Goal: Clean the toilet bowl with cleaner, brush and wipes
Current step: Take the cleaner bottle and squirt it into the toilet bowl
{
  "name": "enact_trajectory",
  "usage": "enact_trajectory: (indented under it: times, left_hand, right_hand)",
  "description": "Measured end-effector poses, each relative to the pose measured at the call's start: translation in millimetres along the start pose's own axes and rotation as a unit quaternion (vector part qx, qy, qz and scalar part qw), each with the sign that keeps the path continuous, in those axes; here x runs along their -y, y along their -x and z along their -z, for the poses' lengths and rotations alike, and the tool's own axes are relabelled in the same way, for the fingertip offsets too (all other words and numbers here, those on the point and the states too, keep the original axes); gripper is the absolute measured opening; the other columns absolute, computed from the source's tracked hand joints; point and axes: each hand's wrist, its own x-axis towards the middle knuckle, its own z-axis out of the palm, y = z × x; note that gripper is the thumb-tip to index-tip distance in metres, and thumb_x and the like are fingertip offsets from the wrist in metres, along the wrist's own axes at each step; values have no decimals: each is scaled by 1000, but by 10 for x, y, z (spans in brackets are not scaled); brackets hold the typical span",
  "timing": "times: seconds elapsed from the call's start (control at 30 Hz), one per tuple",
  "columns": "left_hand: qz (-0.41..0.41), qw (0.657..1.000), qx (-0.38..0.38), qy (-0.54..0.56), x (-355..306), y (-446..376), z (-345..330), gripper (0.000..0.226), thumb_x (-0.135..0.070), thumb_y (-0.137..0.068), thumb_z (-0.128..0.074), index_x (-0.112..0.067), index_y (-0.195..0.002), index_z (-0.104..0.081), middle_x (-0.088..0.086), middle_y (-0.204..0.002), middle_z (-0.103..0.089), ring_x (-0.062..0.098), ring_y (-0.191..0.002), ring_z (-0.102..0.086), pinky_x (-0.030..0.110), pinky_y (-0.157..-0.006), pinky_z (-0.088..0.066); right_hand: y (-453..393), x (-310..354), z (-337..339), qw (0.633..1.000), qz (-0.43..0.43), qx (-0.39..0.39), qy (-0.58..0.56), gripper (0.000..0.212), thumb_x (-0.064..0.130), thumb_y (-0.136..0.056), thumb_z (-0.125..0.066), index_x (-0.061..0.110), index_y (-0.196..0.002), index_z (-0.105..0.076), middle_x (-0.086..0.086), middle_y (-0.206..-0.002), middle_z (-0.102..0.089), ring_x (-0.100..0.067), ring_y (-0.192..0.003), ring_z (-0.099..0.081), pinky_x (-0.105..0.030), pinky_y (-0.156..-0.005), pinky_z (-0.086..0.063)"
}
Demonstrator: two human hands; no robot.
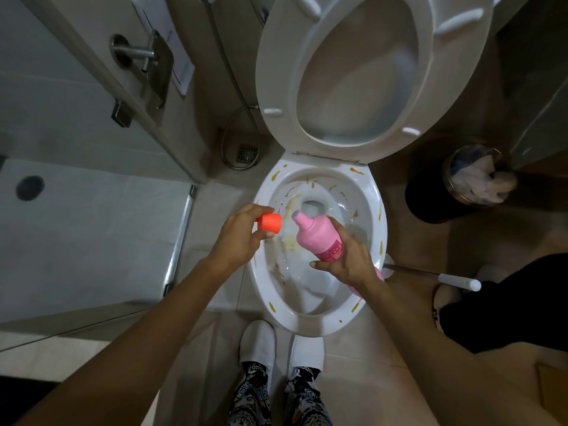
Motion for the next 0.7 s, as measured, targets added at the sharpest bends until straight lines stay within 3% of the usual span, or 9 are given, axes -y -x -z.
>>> enact_trajectory:
  times: [0.23,0.37,0.57,0.7]
  left_hand:
    - [-74,996,31,-40,-302,38,107,48,-6,-77,-76,-10,-122,-61,4,-114,-60,17,-102,-54,10,-82,-32]
    - [-87,989,69,-97,-392,77,126,49,-7,-79,-73,-14,-125,-60,3,-118,-59,20,-108,-52,16,-86,-32]
    - [-152,975,92,-135,-499,219,82,51,2,-78,-69,-17,-125,-60,0,-120,-58,22,-107,-49,22,-90,-37]
    - [-112,989,71,-58,-555,318,113,73,-13,-74,-79,-20,-139,-46,-5,-134,-48,15,-120,-45,8,-93,-26]
  right_hand:
    - [106,48,-28,1000,25,-6,-5,108,50,-54,-87,27,-146,-34,-2,-122,-65,-24,-105,-64,-43,-88,-53]
    - [180,63,-93,999,44,-12,16,107,59,-55,-79,37,-146,-27,-2,-122,-64,-27,-105,-62,-48,-87,-52]
    - [251,81,-150,998,55,-27,-17,105,48,-59,-84,34,-147,-28,1,-126,-62,-22,-108,-61,-45,-90,-53]
    - [307,133,-160,996,65,-47,-39,103,39,-61,-86,25,-147,-32,1,-129,-61,-21,-110,-61,-40,-91,-52]
